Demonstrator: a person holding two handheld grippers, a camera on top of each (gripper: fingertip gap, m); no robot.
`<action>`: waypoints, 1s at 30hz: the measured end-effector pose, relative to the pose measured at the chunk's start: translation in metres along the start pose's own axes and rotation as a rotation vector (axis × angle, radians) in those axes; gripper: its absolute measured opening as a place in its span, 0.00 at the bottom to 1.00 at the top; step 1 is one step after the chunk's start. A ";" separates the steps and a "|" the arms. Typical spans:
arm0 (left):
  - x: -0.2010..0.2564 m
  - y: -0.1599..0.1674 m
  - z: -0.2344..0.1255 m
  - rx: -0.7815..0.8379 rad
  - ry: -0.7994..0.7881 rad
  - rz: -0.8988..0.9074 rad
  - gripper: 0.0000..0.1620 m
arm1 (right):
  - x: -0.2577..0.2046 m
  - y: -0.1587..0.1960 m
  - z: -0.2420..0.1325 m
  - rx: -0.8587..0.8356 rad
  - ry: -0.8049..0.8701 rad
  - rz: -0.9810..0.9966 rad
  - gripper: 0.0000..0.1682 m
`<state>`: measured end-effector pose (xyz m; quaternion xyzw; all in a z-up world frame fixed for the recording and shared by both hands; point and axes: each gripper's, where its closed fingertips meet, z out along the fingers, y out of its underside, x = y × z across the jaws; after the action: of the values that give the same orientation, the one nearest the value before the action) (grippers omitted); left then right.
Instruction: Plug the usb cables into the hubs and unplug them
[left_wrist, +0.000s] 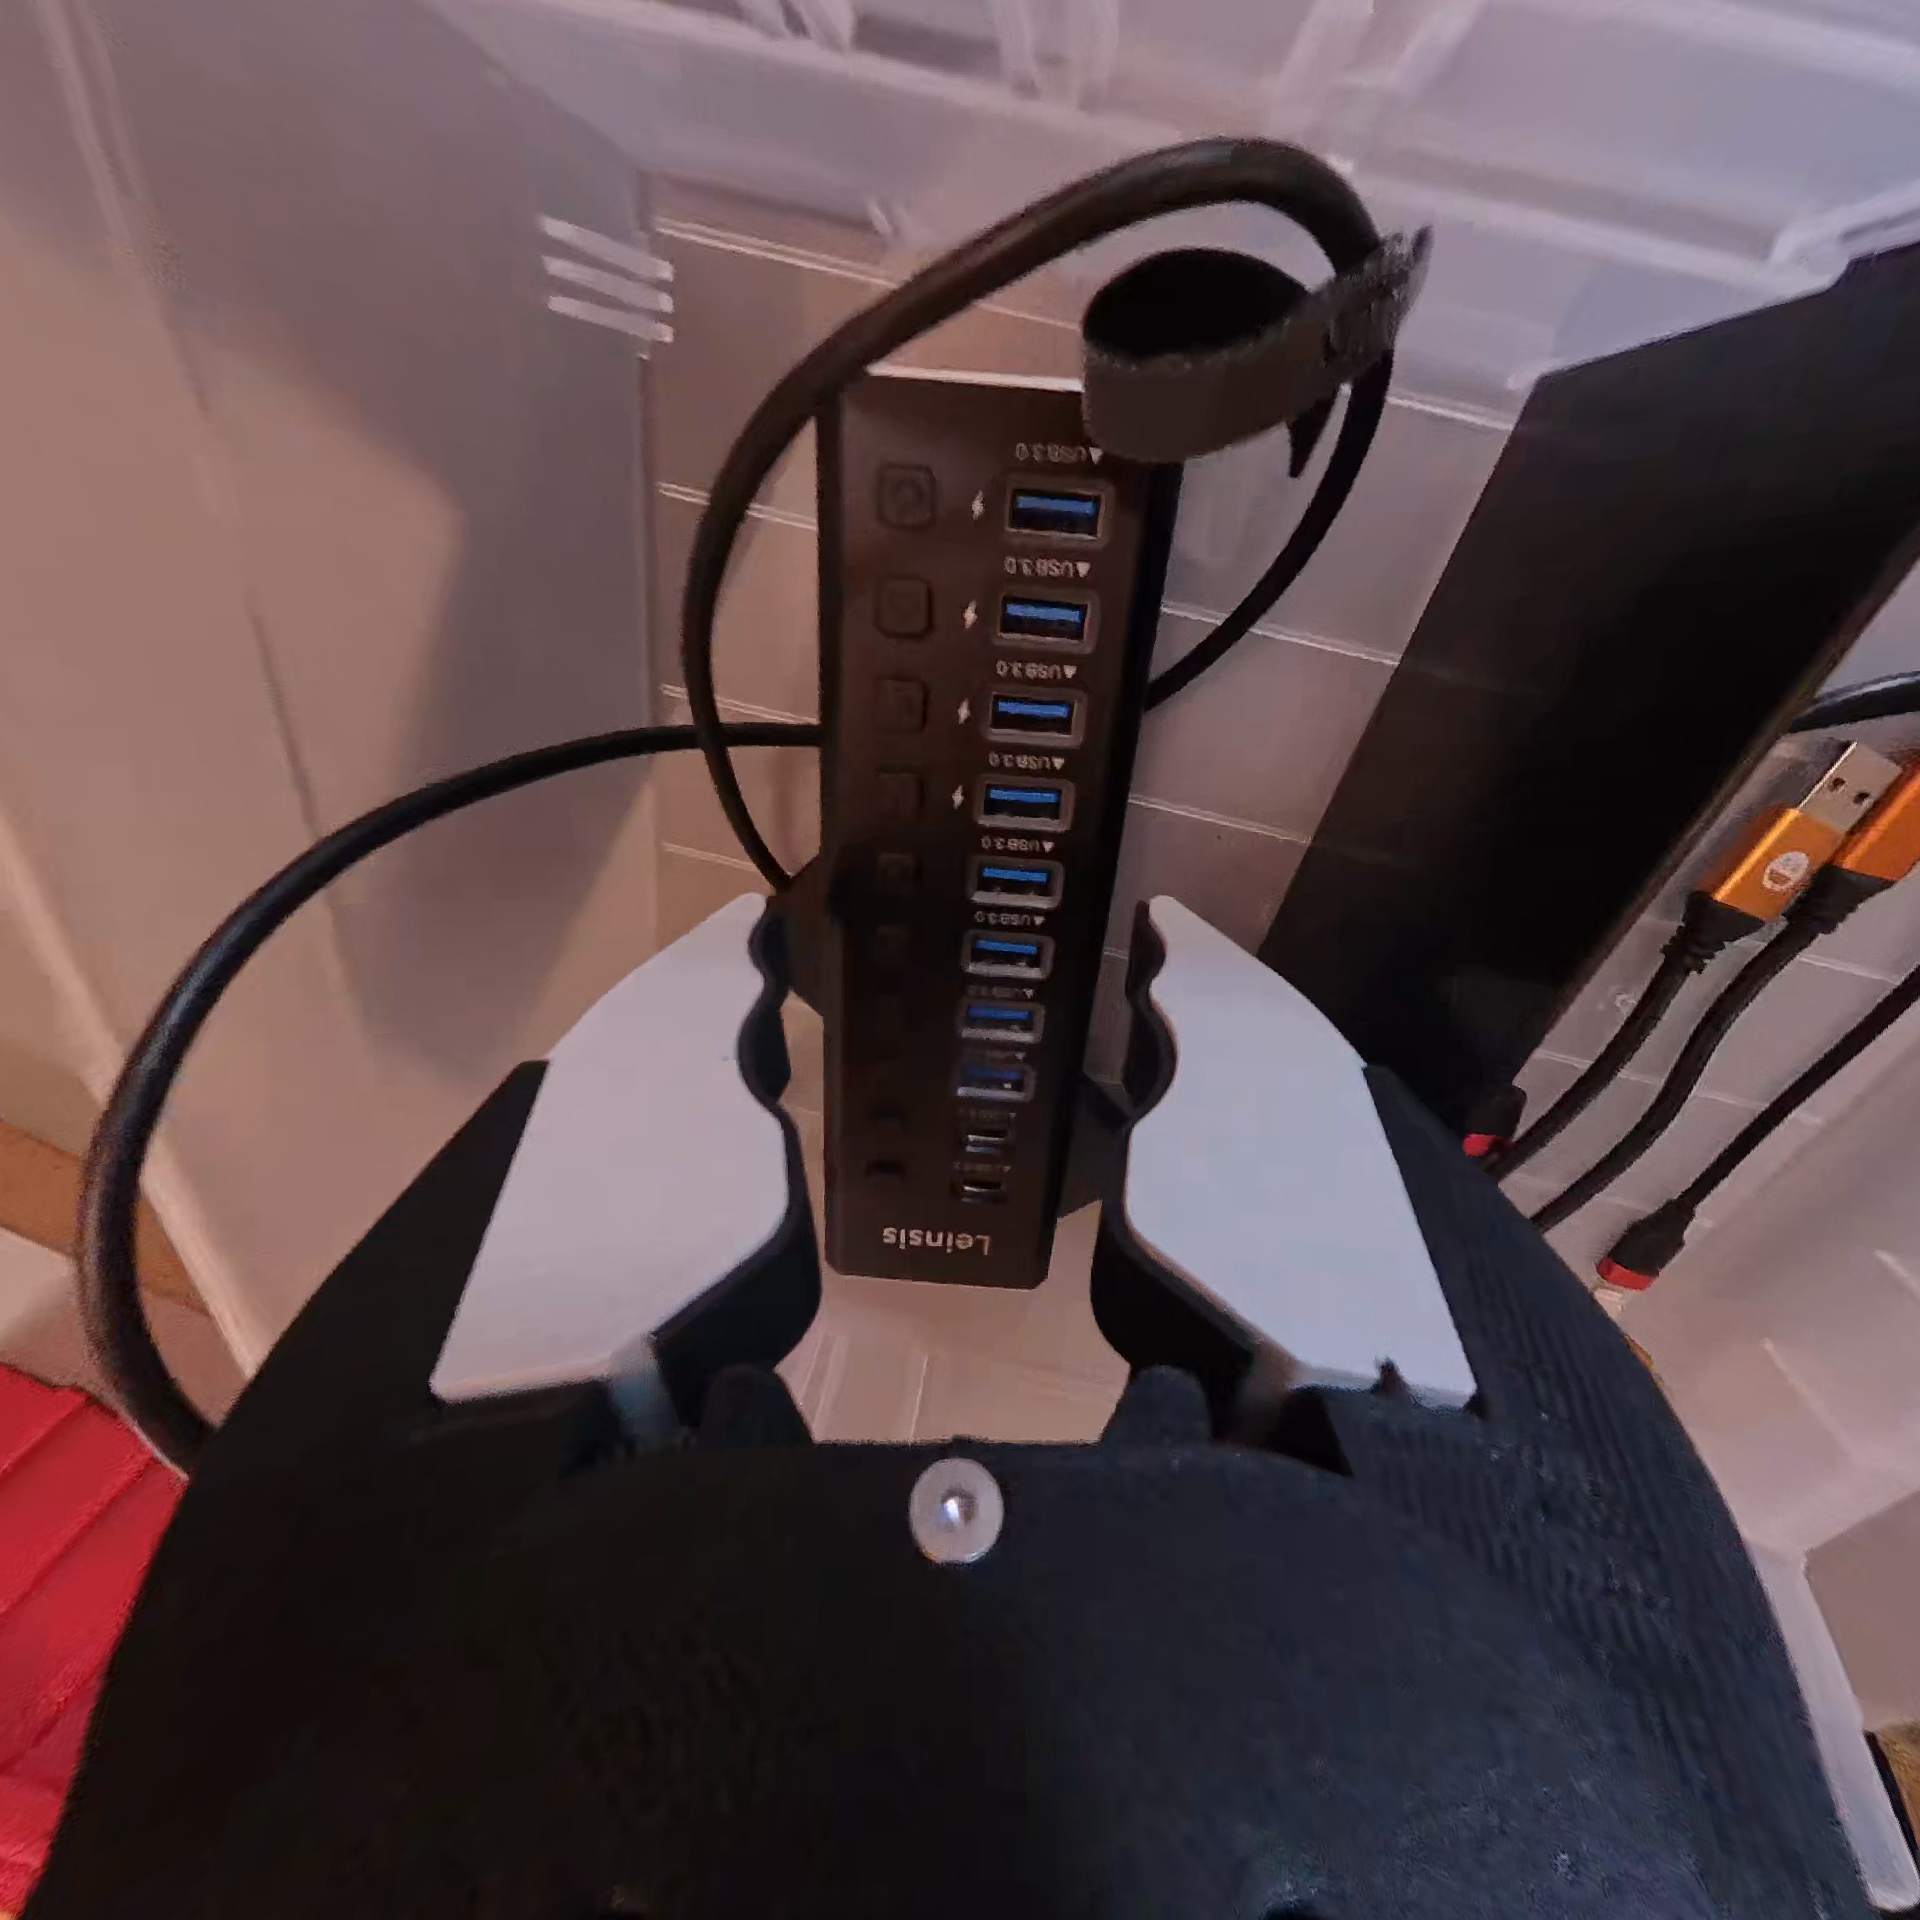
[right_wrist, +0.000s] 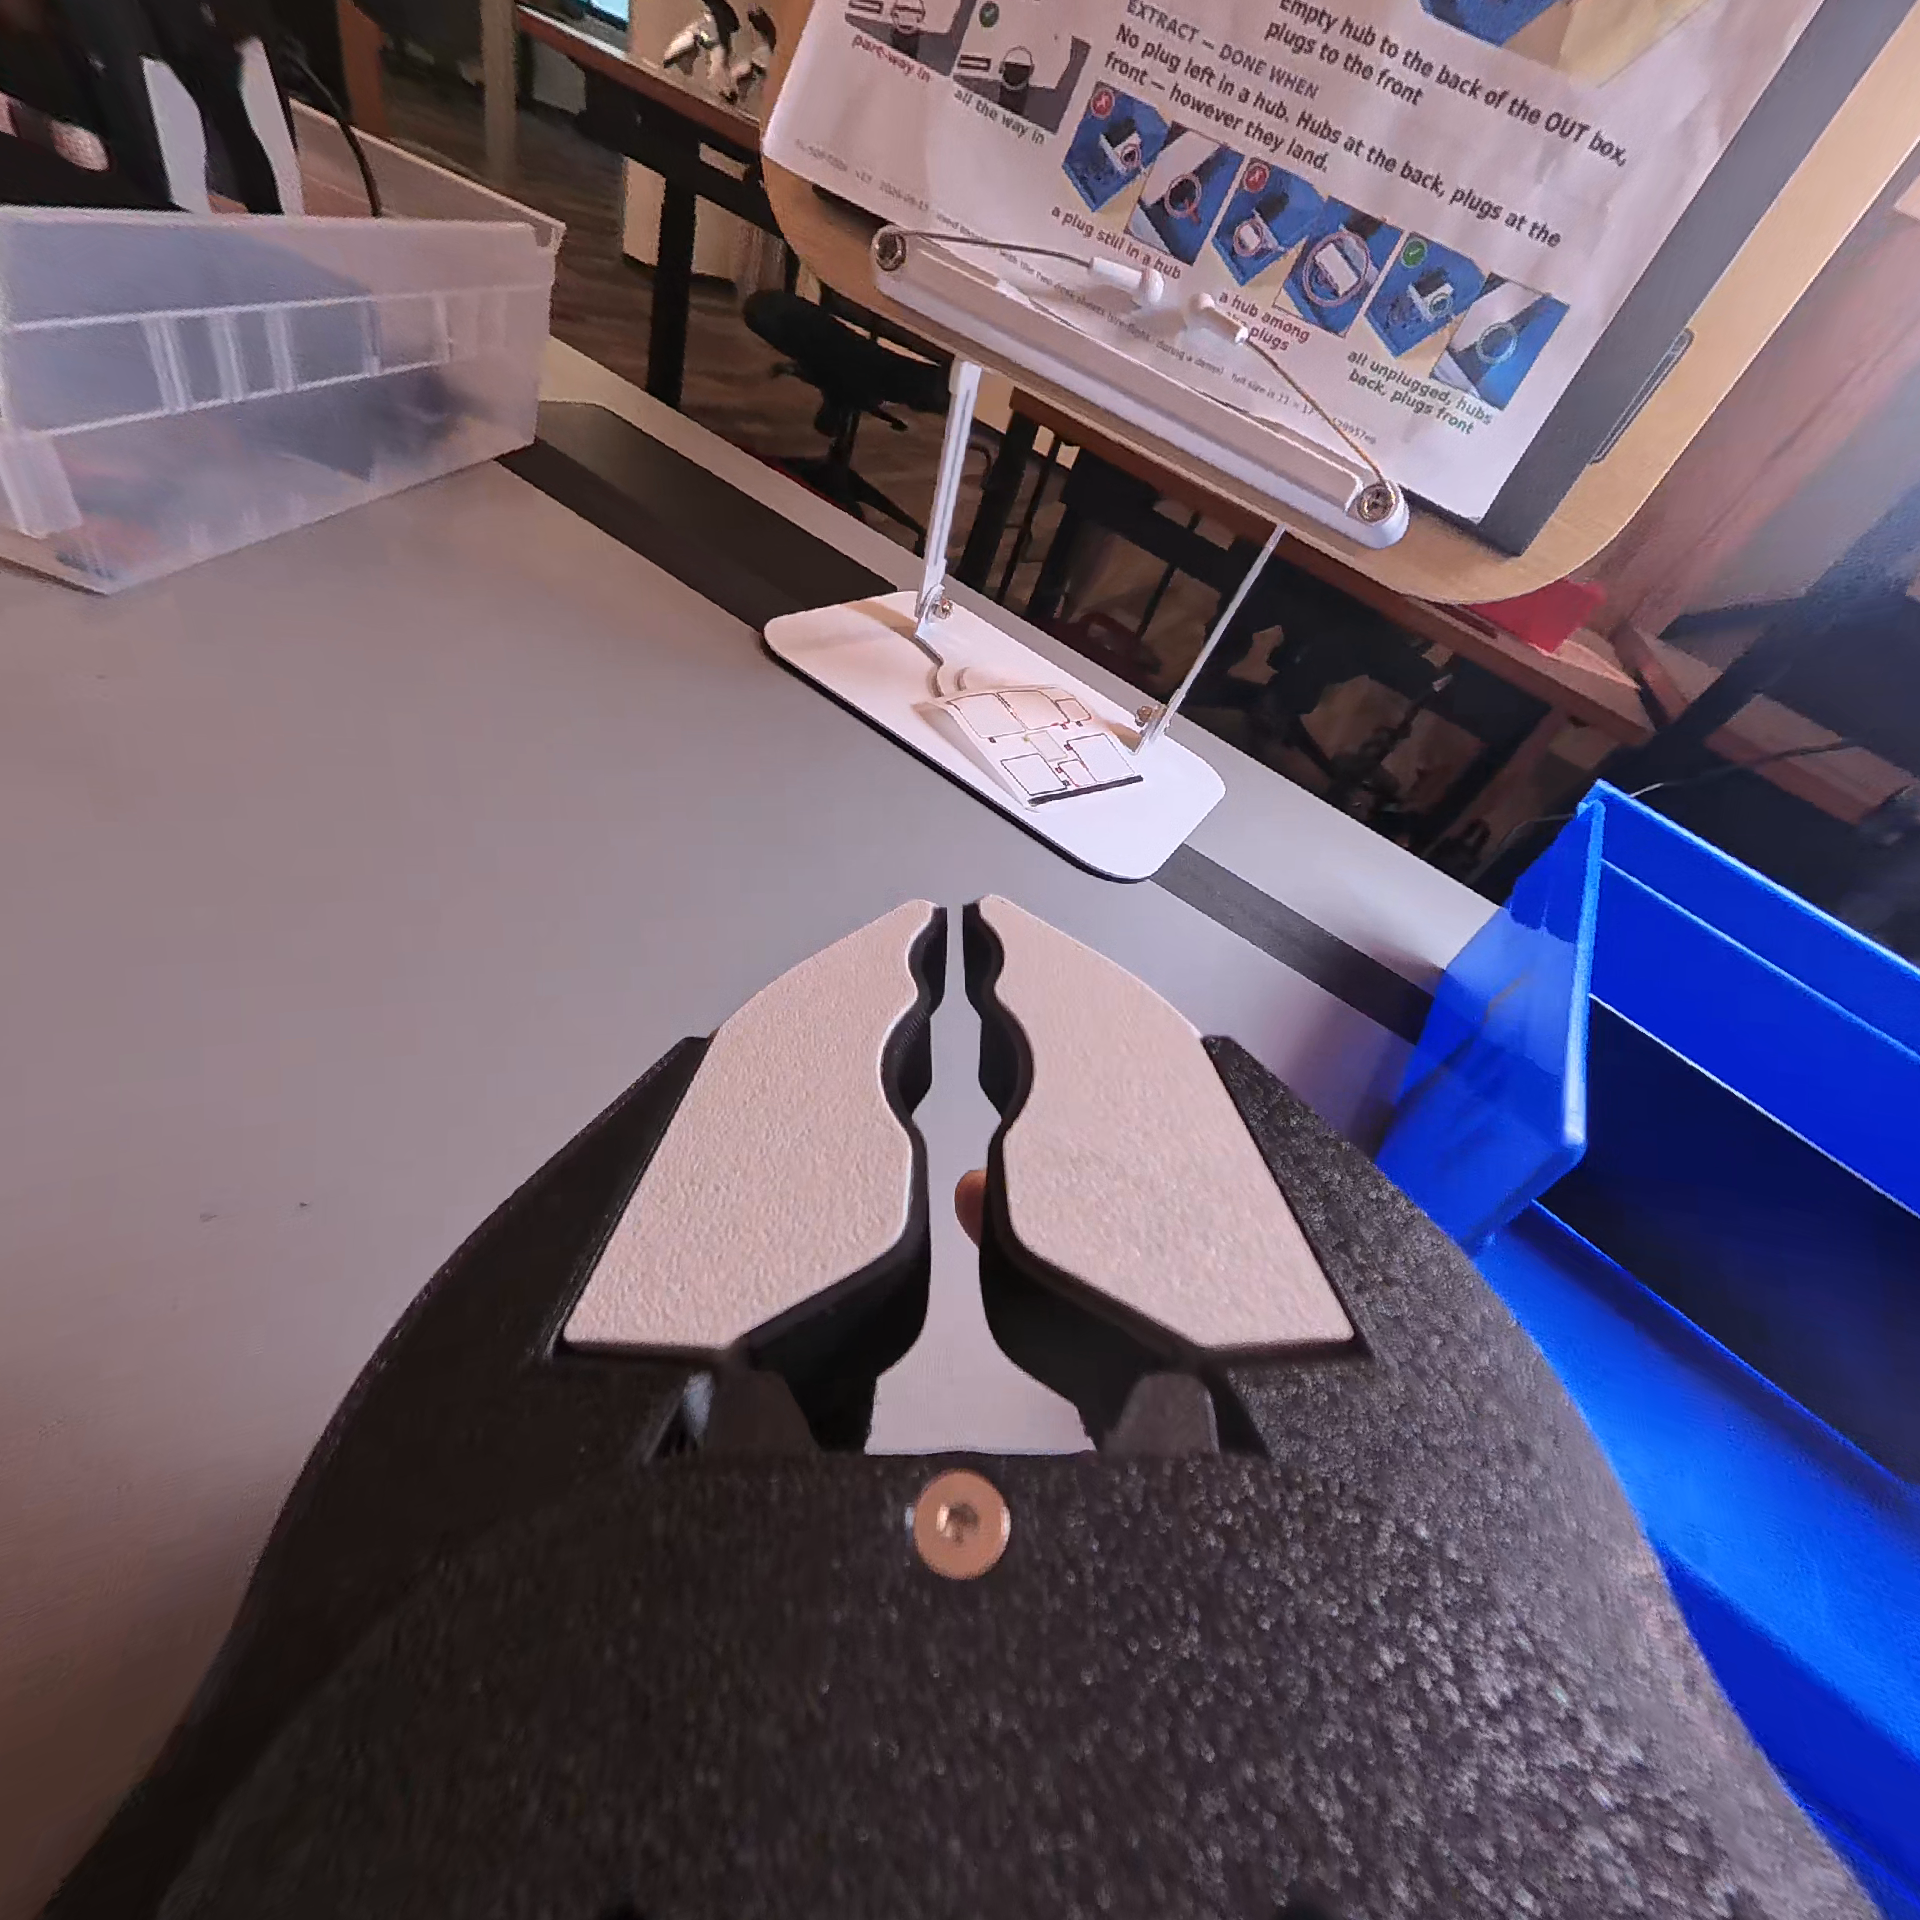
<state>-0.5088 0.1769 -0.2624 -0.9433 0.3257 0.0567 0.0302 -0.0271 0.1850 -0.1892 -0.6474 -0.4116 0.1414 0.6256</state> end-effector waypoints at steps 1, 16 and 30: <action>0.000 -0.002 0.001 0.013 0.012 0.003 0.40 | 0.000 0.001 0.001 -0.003 -0.005 0.013 0.02; -0.012 0.003 0.013 -0.084 -0.107 0.189 0.38 | -0.003 0.006 0.001 -0.015 -0.034 0.054 0.02; 0.068 0.038 -0.135 0.122 0.136 -0.008 0.37 | -0.008 -0.010 -0.008 0.032 -0.084 0.120 0.02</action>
<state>-0.4676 0.0930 -0.1383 -0.9427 0.3260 -0.0276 0.0654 -0.0298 0.1724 -0.1815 -0.6543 -0.3957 0.2124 0.6084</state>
